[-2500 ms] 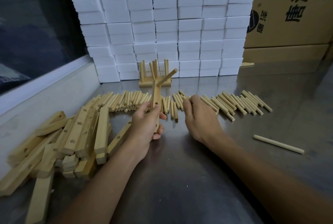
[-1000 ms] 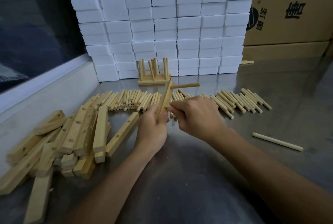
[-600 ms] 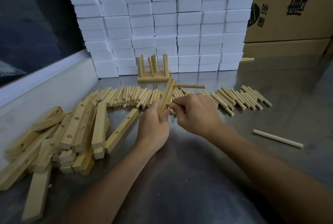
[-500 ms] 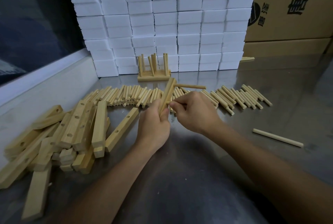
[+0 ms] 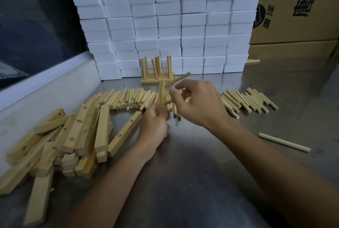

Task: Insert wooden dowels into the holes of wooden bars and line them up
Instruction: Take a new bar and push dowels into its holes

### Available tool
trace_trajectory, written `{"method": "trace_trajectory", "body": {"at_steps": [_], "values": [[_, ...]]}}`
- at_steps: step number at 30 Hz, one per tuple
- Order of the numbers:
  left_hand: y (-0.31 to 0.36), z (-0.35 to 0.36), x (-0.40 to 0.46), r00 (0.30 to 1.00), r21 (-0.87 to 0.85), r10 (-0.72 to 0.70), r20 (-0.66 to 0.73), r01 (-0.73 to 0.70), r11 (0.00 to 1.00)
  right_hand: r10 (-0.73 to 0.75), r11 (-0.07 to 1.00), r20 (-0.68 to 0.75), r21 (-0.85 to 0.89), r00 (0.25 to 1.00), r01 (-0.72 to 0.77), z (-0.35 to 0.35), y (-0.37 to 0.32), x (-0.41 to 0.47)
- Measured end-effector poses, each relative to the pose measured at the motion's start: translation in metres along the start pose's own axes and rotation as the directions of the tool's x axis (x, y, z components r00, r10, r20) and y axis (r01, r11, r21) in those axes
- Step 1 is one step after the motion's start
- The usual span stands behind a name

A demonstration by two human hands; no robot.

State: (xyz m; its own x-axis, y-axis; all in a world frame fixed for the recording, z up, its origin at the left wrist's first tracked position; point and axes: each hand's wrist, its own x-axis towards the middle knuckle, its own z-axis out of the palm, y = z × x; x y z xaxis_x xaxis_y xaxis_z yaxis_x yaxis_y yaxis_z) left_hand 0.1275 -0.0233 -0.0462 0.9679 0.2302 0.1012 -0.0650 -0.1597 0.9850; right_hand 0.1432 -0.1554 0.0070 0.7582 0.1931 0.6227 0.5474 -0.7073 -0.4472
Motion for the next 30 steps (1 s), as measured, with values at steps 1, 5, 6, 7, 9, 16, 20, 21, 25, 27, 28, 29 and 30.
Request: {"method": "trace_trajectory", "body": {"at_steps": [1,5,6,7,9,16,20,21,25,27,28,29,30], "values": [[0.002,-0.001,0.001,0.998,-0.078,-0.056,-0.019,0.055,0.995,0.009,0.999,-0.06,0.032,0.998,-0.007,-0.002,-0.001,0.001],[0.009,-0.008,0.004,0.982,-0.364,-0.187,-0.015,0.169,0.916,0.174,0.97,-0.093,0.188,0.98,-0.154,-0.003,0.01,0.005],[0.01,-0.01,0.004,0.977,-0.44,-0.212,-0.004,0.189,0.878,0.206,0.966,-0.054,0.171,0.977,-0.194,0.0,0.015,0.004],[0.011,-0.011,0.004,0.97,-0.509,-0.242,0.007,0.211,0.835,0.228,0.967,-0.015,0.124,0.974,-0.224,0.004,0.019,0.003],[0.013,-0.014,0.006,0.956,-0.602,-0.293,0.021,0.246,0.759,0.243,0.97,0.056,0.011,0.968,-0.244,0.012,0.026,-0.003],[0.015,-0.017,0.005,0.942,-0.673,-0.332,0.045,0.275,0.686,0.167,0.955,0.394,-0.293,0.904,-0.049,0.036,0.035,-0.019],[0.017,-0.016,0.005,0.938,-0.681,-0.343,0.054,0.286,0.674,0.108,0.95,0.315,-0.311,0.943,-0.005,0.036,0.037,-0.02],[0.017,-0.016,0.004,0.937,-0.679,-0.345,0.054,0.288,0.675,0.102,0.947,0.291,-0.321,0.951,-0.004,0.036,0.036,-0.019],[0.017,-0.019,0.003,0.935,-0.689,-0.345,0.077,0.3,0.66,0.226,0.908,0.187,-0.395,0.956,-0.138,0.034,0.036,-0.017],[0.017,-0.021,0.003,0.938,-0.694,-0.339,0.079,0.296,0.657,0.274,0.904,0.199,-0.387,0.941,-0.182,0.032,0.039,-0.015],[0.017,-0.021,0.003,0.939,-0.693,-0.335,0.076,0.291,0.66,0.294,0.916,0.227,-0.343,0.928,-0.206,0.031,0.04,-0.014],[0.017,-0.021,0.003,0.941,-0.692,-0.329,0.074,0.286,0.663,0.311,0.927,0.268,-0.297,0.912,-0.229,0.03,0.04,-0.013],[0.017,-0.022,0.002,0.944,-0.691,-0.322,0.076,0.282,0.665,0.319,0.934,0.318,-0.265,0.893,-0.239,0.029,0.04,-0.012]]}}
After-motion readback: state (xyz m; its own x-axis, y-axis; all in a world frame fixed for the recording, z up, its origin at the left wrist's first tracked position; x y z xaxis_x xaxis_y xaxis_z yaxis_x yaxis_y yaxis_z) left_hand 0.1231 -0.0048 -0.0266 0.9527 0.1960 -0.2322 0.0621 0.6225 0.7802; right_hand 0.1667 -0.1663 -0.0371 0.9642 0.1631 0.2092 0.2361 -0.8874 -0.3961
